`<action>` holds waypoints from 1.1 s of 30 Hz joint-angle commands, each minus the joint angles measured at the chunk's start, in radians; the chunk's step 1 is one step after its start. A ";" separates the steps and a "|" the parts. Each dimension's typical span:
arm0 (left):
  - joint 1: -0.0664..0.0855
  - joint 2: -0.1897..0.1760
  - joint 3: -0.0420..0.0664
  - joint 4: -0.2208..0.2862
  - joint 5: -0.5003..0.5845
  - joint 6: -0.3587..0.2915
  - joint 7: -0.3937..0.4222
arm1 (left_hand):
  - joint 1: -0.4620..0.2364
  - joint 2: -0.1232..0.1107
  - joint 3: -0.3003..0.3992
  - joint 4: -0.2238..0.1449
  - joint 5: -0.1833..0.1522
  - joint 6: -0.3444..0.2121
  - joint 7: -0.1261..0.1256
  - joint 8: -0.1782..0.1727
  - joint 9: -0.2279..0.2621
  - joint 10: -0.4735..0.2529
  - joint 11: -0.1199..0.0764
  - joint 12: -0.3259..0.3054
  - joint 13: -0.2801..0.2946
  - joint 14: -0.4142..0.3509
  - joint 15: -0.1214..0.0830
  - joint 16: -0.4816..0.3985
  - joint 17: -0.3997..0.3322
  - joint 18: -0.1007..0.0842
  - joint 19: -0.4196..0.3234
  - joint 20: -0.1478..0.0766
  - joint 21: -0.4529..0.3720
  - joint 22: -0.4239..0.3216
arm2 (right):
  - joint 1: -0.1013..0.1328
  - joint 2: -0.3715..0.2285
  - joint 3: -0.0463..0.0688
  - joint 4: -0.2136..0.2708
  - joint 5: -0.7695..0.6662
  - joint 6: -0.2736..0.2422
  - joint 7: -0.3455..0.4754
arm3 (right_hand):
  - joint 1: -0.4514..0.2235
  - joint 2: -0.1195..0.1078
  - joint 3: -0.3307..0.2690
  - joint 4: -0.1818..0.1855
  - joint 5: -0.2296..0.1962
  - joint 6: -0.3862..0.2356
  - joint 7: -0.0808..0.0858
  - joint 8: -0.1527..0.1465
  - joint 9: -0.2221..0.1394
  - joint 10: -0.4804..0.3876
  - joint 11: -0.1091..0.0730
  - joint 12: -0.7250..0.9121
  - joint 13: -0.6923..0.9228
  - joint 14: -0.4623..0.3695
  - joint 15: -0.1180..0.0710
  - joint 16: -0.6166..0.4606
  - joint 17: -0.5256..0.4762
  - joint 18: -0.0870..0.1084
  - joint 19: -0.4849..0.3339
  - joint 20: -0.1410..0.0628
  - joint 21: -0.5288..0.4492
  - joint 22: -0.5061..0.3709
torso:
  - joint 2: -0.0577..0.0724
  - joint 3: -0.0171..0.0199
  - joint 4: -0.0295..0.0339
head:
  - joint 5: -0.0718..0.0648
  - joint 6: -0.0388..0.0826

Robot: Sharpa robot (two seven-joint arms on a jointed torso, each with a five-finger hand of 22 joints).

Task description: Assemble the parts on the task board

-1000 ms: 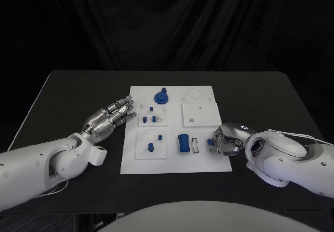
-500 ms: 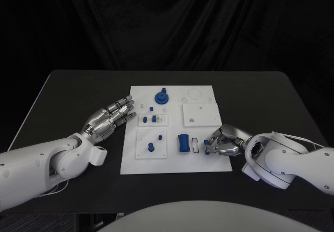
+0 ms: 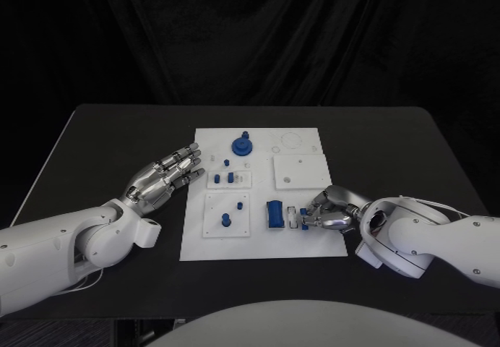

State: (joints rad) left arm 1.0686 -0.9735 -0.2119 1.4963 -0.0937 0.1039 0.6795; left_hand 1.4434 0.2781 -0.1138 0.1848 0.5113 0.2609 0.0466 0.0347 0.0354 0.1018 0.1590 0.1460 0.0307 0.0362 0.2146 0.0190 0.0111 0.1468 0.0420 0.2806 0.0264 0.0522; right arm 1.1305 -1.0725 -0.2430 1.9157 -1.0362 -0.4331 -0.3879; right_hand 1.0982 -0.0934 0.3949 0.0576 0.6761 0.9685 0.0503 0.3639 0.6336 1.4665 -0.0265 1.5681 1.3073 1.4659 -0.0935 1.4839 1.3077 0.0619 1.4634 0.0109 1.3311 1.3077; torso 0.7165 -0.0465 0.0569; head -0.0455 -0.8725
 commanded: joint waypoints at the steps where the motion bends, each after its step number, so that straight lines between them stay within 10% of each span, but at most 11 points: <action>1: -0.002 0.004 0.001 0.000 -0.003 0.013 0.087 | 0.001 -0.005 0.005 0.000 0.004 0.005 0.003 0.005 0.001 -0.001 0.008 0.005 0.001 -0.001 0.004 0.005 0.001 -0.008 -0.003 0.005 0.004 0.001 | 0.001 0.005 0.000 -0.005 -0.016 -0.007 -0.006 | -0.010 0.004 0.011 -0.021 -0.019 -0.001 -0.003 0.002 0.004 0.104 0.001 0.003 0.263 0.070 0.003 0.003 0.062 -0.006 0.045 0.006 0.001 0.189 | 0.000 0.0008 -0.0004 | 0.000 0.000; 33: -0.008 0.014 0.001 -0.016 -0.003 0.027 0.074 | -0.001 -0.004 0.008 -0.001 0.004 0.004 0.004 0.004 0.001 -0.002 0.009 0.003 0.000 -0.001 0.005 0.005 0.001 -0.009 -0.002 0.006 0.004 0.001 | 0.002 0.034 0.002 -0.018 -0.027 -0.035 0.007 | -0.071 0.032 -0.038 0.026 -0.153 0.003 -0.007 0.004 0.023 0.104 -0.002 0.003 0.263 0.069 0.000 0.000 0.053 -0.004 0.042 0.004 -0.002 0.187 | 0.000 0.0012 -0.0005 | 0.001 0.000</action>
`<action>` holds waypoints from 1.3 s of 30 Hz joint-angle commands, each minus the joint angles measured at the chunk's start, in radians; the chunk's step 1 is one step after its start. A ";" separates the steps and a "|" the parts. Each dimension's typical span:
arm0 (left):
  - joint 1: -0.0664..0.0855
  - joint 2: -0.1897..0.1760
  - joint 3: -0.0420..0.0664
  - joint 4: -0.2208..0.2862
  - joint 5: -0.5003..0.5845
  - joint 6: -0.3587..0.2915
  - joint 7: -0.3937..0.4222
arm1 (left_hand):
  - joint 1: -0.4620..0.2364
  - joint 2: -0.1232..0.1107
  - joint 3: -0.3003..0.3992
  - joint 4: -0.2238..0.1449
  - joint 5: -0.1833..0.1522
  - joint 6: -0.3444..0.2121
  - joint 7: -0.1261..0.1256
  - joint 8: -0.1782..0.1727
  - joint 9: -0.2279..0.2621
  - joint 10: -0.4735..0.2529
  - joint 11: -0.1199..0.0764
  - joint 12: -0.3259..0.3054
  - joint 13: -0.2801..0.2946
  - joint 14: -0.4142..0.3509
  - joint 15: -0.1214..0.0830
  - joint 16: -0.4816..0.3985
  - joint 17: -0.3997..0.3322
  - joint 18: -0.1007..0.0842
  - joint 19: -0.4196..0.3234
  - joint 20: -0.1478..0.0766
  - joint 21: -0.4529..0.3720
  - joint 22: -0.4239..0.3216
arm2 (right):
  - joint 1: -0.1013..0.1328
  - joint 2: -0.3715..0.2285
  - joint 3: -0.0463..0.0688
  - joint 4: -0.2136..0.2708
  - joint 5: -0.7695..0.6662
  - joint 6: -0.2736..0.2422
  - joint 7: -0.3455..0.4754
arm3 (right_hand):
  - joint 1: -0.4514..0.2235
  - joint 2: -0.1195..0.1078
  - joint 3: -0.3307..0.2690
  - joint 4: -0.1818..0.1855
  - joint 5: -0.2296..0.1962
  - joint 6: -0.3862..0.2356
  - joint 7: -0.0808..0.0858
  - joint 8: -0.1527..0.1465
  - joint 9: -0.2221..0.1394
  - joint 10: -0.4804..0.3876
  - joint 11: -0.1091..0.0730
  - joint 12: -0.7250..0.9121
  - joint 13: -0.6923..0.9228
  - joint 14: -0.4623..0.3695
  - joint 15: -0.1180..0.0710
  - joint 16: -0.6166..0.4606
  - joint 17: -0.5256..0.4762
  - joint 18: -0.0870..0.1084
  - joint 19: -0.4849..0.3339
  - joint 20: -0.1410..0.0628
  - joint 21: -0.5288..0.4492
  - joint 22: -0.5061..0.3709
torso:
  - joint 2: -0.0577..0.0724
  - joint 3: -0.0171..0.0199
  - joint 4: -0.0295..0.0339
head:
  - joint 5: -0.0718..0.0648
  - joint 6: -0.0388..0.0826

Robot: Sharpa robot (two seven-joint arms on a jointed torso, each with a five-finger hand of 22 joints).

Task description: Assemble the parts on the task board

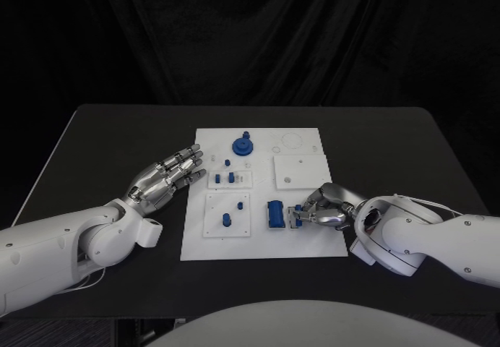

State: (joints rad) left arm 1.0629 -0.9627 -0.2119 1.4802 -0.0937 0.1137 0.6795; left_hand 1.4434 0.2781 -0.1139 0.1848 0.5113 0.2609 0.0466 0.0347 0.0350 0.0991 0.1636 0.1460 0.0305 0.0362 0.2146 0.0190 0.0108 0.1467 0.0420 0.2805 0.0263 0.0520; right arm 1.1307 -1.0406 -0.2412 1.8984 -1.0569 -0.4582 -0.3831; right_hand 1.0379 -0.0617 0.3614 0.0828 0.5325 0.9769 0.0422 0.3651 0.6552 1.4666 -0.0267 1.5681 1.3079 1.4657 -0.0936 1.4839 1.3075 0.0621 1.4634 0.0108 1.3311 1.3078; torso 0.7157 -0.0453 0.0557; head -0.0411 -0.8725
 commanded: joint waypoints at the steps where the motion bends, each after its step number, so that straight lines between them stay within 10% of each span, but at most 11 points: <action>1: -0.003 0.004 0.001 -0.001 -0.003 0.018 0.074 | -0.001 -0.004 0.008 -0.001 0.004 0.004 0.004 0.004 0.001 0.000 0.004 0.004 0.001 -0.001 0.005 0.005 0.001 -0.009 -0.002 0.006 0.004 0.001 | 0.001 0.003 0.001 -0.002 -0.006 -0.009 0.002 | -0.011 0.000 -0.005 0.001 -0.012 -0.006 0.001 0.003 0.001 0.104 -0.002 0.003 0.263 0.069 0.000 0.001 0.054 -0.004 0.042 0.004 -0.004 0.186 | 0.000 0.0001 0.0005 | -0.003 0.000; 11: -0.009 0.006 0.001 -0.003 -0.003 0.022 0.070 | -0.001 -0.004 0.009 -0.001 0.004 0.004 0.004 0.004 0.001 -0.001 0.004 0.003 0.000 -0.002 0.005 0.005 0.001 -0.009 -0.003 0.006 0.004 0.001 | 0.001 0.017 0.001 -0.011 -0.015 0.027 -0.024 | -0.023 0.005 -0.036 0.021 -0.096 -0.007 0.001 0.001 0.008 0.104 -0.002 0.003 0.263 0.068 0.000 -0.001 0.050 -0.004 0.041 0.003 -0.006 0.185 | 0.000 -0.0006 -0.0001 | -0.003 0.000; 21: -0.013 0.008 0.001 -0.005 -0.003 0.024 0.066 | -0.005 -0.004 0.014 -0.003 0.004 0.014 0.014 0.006 0.002 -0.003 0.001 0.002 0.000 -0.002 0.007 0.005 0.001 -0.010 -0.002 0.006 0.004 0.001 | 0.001 0.023 0.001 -0.021 -0.029 0.064 -0.054 | -0.076 -0.001 -0.158 0.082 -0.336 -0.029 0.009 0.017 0.025 0.104 0.005 0.003 0.263 0.065 0.006 -0.009 0.032 -0.001 0.036 0.009 -0.018 0.181 | 0.000 -0.0006 0.0010 | -0.001 0.000; 27: -0.014 0.008 0.001 -0.005 -0.003 0.024 0.066 | -0.005 -0.004 0.014 -0.003 0.004 0.014 0.014 0.006 0.002 -0.003 0.001 0.002 0.000 -0.002 0.007 0.005 0.001 -0.010 -0.002 0.006 0.004 0.001 | 0.001 0.022 0.001 -0.023 -0.031 0.043 -0.043 | -0.122 0.012 -0.241 0.148 -0.393 -0.034 0.006 0.030 0.031 0.104 0.003 0.003 0.263 0.065 0.005 -0.010 0.029 -0.001 0.036 0.008 -0.021 0.181 | 0.000 -0.0005 0.0007 | -0.001 0.000; 39: -0.016 0.003 0.001 -0.001 -0.003 0.020 0.068 | -0.005 -0.004 0.015 -0.004 0.005 0.017 0.017 0.007 0.003 -0.003 0.000 0.003 0.000 -0.002 0.007 0.005 0.001 -0.010 -0.002 0.006 0.004 0.001 | 0.002 -0.011 0.000 -0.011 0.002 -0.004 0.043 | -0.034 0.051 -0.281 0.149 -0.224 -0.041 0.001 0.057 0.048 0.104 -0.002 0.003 0.263 0.066 0.000 -0.007 0.035 -0.002 0.038 0.004 -0.015 0.183 | 0.000 0.0003 -0.0006 | 0.003 0.000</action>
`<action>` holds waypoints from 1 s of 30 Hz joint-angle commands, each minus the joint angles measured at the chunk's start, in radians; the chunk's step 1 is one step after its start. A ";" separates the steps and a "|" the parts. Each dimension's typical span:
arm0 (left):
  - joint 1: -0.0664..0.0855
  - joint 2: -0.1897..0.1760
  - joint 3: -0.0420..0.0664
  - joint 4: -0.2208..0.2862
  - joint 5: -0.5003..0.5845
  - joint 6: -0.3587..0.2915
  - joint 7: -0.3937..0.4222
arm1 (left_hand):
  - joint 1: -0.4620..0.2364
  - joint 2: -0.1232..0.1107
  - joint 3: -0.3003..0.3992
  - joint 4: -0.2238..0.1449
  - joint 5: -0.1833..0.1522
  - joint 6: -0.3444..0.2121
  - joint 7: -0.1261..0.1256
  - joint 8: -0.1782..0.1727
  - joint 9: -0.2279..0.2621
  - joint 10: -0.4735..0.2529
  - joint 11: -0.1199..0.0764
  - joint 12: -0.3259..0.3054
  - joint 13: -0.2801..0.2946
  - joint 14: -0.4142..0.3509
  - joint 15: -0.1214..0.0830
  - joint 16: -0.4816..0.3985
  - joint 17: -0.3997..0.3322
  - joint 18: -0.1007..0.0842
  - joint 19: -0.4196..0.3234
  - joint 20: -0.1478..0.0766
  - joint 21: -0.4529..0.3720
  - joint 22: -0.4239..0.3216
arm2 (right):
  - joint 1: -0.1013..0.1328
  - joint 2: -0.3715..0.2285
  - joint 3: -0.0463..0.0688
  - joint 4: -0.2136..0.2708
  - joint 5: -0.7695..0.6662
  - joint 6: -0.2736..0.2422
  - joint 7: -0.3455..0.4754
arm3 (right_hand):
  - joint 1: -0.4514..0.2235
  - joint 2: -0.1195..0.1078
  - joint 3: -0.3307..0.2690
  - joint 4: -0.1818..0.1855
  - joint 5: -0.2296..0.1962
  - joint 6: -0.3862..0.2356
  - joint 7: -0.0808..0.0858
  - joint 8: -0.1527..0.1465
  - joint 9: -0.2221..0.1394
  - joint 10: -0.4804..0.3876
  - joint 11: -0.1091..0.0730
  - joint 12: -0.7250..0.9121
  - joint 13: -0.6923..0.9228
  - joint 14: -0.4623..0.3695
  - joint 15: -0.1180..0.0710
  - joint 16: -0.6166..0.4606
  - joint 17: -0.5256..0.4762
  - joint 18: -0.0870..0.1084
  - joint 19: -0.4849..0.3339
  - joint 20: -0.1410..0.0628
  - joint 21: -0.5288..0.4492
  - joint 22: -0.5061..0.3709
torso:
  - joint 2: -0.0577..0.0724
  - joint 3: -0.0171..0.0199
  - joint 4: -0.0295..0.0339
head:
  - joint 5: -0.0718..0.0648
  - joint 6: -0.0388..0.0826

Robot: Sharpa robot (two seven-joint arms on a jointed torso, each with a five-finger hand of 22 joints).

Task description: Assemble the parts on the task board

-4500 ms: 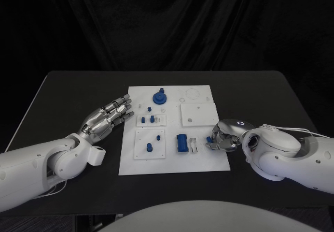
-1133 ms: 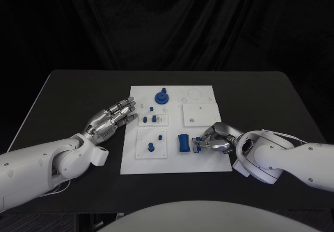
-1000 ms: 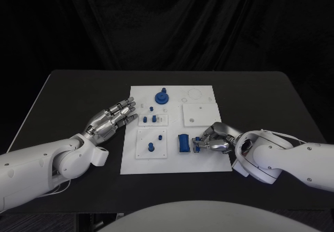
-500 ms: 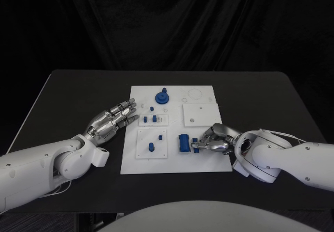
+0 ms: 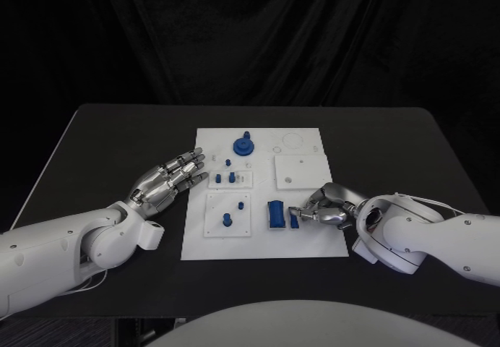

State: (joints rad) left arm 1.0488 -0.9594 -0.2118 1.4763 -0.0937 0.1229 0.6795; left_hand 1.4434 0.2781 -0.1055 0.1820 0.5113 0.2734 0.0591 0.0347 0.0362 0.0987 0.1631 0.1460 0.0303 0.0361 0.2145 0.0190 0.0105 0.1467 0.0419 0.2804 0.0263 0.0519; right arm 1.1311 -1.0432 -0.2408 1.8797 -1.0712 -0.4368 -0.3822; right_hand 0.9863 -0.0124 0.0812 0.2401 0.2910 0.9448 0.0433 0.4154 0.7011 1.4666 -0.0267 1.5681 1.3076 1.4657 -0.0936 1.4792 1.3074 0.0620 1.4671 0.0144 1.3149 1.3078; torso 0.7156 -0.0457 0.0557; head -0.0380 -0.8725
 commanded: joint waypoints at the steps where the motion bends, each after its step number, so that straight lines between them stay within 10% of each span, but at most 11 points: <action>1: -0.002 -0.001 0.001 0.004 -0.003 0.010 0.068 | -0.005 -0.004 0.007 -0.001 0.005 0.005 0.005 0.007 0.002 -0.002 0.001 0.003 0.000 -0.001 0.007 0.005 0.001 -0.010 -0.002 0.006 0.005 0.001 | 0.001 -0.014 0.000 0.011 0.019 -0.022 0.044 | 0.029 0.002 -0.002 -0.014 0.030 -0.012 0.001 0.008 0.003 0.104 -0.002 0.003 0.263 0.066 0.001 -0.002 0.035 -0.002 0.034 0.000 0.001 0.183 | 0.000 0.0006 -0.0007 | 0.000 0.000; 11: -0.002 -0.003 0.001 0.004 -0.003 0.008 0.073 | -0.006 -0.004 0.008 -0.002 0.005 0.005 0.005 0.007 0.002 -0.002 0.001 0.003 0.000 -0.001 0.007 0.006 0.001 -0.010 -0.002 0.006 0.005 0.002 | 0.000 -0.044 -0.003 0.031 0.029 0.019 0.041 | 0.065 0.004 -0.012 -0.034 0.050 -0.024 0.002 0.029 0.018 0.104 0.000 0.003 0.263 0.066 0.002 0.000 0.038 -0.003 0.035 0.001 0.003 0.184 | 0.000 0.0000 -0.0007 | -0.002 0.000; 21: -0.003 -0.004 0.001 0.003 -0.003 0.008 0.072 | -0.006 -0.004 0.008 -0.002 0.005 0.005 0.005 0.007 0.002 -0.002 0.001 0.003 0.000 -0.001 0.007 0.006 0.001 -0.010 -0.002 0.006 0.005 0.002 | -0.002 -0.051 -0.006 0.036 0.030 0.058 0.027 | 0.091 0.021 -0.074 -0.032 0.000 -0.054 -0.030 0.230 0.179 0.104 -0.030 0.003 0.263 0.065 -0.021 -0.003 0.032 -0.002 0.034 -0.018 0.001 0.183 | -0.001 0.0001 -0.0021 | 0.003 0.000; 30: -0.003 -0.001 0.001 0.000 -0.003 0.010 0.070 | -0.006 -0.004 0.008 -0.002 0.005 0.005 0.005 0.007 0.002 -0.002 0.001 0.003 0.000 -0.001 0.007 0.006 0.001 -0.010 -0.002 0.006 0.005 0.002 | -0.002 -0.048 -0.007 0.036 0.021 0.072 0.015 | 0.098 0.028 -0.119 -0.024 -0.077 -0.055 -0.052 0.341 0.271 0.104 -0.046 0.003 0.263 0.064 -0.035 -0.007 0.024 -0.001 0.033 -0.031 -0.004 0.182 | 0.001 0.0015 0.0014 | -0.003 0.000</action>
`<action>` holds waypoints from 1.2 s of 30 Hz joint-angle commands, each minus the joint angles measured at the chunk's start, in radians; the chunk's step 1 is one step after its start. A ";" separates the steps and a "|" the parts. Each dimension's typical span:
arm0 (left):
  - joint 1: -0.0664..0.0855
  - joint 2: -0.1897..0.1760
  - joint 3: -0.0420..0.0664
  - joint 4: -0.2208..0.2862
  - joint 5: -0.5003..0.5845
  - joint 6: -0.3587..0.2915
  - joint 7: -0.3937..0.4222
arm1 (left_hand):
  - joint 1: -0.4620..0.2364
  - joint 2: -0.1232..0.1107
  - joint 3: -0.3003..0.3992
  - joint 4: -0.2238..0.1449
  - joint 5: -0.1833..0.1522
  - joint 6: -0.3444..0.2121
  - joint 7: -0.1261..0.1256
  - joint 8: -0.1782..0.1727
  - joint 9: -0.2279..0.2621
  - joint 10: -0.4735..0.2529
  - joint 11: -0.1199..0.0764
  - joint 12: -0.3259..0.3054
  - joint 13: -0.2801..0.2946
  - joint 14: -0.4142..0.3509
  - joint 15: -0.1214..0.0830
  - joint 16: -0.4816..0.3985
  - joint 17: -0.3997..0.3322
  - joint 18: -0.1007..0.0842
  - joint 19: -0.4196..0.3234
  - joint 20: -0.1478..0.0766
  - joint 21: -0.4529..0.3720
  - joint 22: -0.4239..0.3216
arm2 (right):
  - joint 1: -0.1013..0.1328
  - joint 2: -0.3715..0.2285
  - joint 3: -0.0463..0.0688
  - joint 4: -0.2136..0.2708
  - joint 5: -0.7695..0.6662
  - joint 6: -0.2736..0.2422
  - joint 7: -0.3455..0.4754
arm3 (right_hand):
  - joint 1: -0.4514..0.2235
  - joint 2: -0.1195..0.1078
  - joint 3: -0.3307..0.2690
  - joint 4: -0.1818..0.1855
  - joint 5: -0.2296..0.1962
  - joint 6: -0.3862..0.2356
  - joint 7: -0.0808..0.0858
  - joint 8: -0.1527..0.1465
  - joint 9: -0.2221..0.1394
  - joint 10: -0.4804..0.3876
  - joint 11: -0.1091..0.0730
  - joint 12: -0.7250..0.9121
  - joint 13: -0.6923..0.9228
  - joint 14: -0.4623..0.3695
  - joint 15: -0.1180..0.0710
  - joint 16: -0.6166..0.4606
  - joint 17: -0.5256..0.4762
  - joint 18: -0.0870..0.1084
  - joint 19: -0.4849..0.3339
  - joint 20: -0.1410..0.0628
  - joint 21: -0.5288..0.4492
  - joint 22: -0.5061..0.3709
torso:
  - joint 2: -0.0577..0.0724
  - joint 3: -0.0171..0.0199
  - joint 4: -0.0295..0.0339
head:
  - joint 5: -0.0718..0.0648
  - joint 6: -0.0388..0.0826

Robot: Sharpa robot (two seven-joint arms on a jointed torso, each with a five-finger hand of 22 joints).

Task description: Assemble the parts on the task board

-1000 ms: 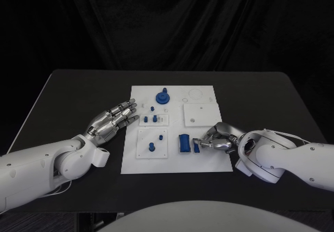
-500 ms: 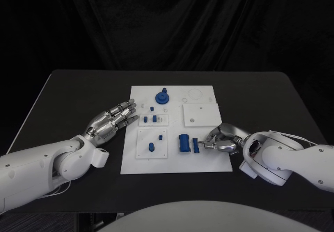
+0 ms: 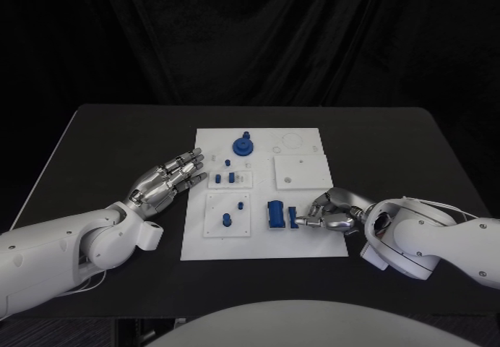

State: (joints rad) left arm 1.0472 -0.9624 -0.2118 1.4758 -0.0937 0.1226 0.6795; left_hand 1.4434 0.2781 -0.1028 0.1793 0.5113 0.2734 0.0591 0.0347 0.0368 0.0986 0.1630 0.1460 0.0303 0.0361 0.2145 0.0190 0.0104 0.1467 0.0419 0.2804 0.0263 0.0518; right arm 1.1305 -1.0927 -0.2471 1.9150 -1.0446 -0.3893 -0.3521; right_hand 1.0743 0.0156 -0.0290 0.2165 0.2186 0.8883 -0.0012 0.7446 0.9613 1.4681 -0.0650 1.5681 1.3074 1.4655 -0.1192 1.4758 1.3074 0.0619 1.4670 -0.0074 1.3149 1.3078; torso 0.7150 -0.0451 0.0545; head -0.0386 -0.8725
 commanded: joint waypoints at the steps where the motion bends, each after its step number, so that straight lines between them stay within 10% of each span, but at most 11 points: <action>1: -0.002 0.002 0.001 0.000 -0.003 0.010 0.069 | -0.006 -0.004 0.005 0.001 0.005 0.005 0.005 0.007 0.001 -0.002 0.001 0.003 0.001 -0.001 0.007 0.006 0.002 -0.010 -0.002 0.006 0.005 0.002 | -0.002 0.002 0.000 0.001 -0.007 0.025 -0.016 | 0.020 0.001 -0.012 -0.006 -0.003 0.001 -0.011 0.027 0.024 0.103 -0.011 0.003 0.263 0.064 -0.012 -0.004 0.023 0.000 0.033 -0.011 -0.005 0.181 | 0.001 0.0006 0.0029 | -0.003 0.000; 16: -0.003 0.004 0.001 -0.002 -0.003 0.013 0.064 | -0.006 -0.005 0.008 -0.001 0.005 0.005 0.006 0.007 0.001 -0.001 0.003 0.004 0.001 -0.001 0.008 0.006 0.002 -0.011 -0.001 0.007 0.005 0.002 | -0.003 0.026 -0.001 -0.020 -0.014 0.030 -0.030 | 0.083 0.021 -0.013 -0.043 0.048 0.030 -0.025 0.142 0.129 0.103 -0.023 0.003 0.263 0.063 -0.022 -0.009 0.015 0.000 0.032 -0.021 -0.010 0.181 | 0.001 0.0001 0.0016 | 0.000 0.000; 27: -0.004 0.006 0.001 -0.004 -0.003 0.017 0.062 | -0.006 -0.005 0.008 -0.001 0.005 0.005 0.006 0.007 0.001 -0.001 0.003 0.004 0.001 -0.001 0.008 0.006 0.002 -0.011 -0.001 0.007 0.005 0.002 | -0.005 0.040 0.000 -0.032 -0.023 0.037 -0.040 | 0.146 0.030 0.009 -0.083 0.090 0.031 -0.031 0.163 0.156 0.103 -0.029 0.003 0.263 0.063 -0.028 -0.010 0.014 0.000 0.032 -0.026 -0.012 0.180 | 0.000 -0.0002 0.0024 | -0.001 0.000; 36: -0.006 0.007 0.001 -0.007 -0.003 0.018 0.061 | -0.007 -0.004 0.010 -0.001 0.005 0.004 0.006 0.007 0.001 -0.001 0.004 0.004 0.001 0.000 0.009 0.006 0.002 -0.011 -0.001 0.007 0.005 0.002 | -0.005 0.047 0.000 -0.037 -0.029 0.042 -0.039 | 0.185 0.031 0.034 -0.113 0.031 0.033 -0.031 0.165 0.163 0.103 -0.029 0.003 0.263 0.062 -0.028 -0.011 0.011 0.000 0.032 -0.027 -0.013 0.180 | 0.001 -0.0002 0.0013 | 0.002 0.000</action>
State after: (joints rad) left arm 1.0441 -0.9572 -0.2116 1.4685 -0.0937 0.1264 0.6798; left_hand 1.4434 0.2781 -0.1001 0.1766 0.5113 0.2770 0.0626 0.0347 0.0364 0.0985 0.1629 0.1460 0.0302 0.0361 0.2145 0.0190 0.0109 0.1467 0.0419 0.2804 0.0263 0.0524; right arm 1.1286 -1.0463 -0.2461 1.8795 -1.0623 -0.3602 -0.3717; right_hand 1.2483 0.0450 0.0059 0.1072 0.2537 0.9164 -0.0297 0.9034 1.1230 1.4649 -0.0894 1.5681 1.3074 1.4666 -0.1396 1.4683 1.3073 0.0621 1.4671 -0.0285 1.3069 1.3078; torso 0.7153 -0.0453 0.0564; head -0.0378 -0.8725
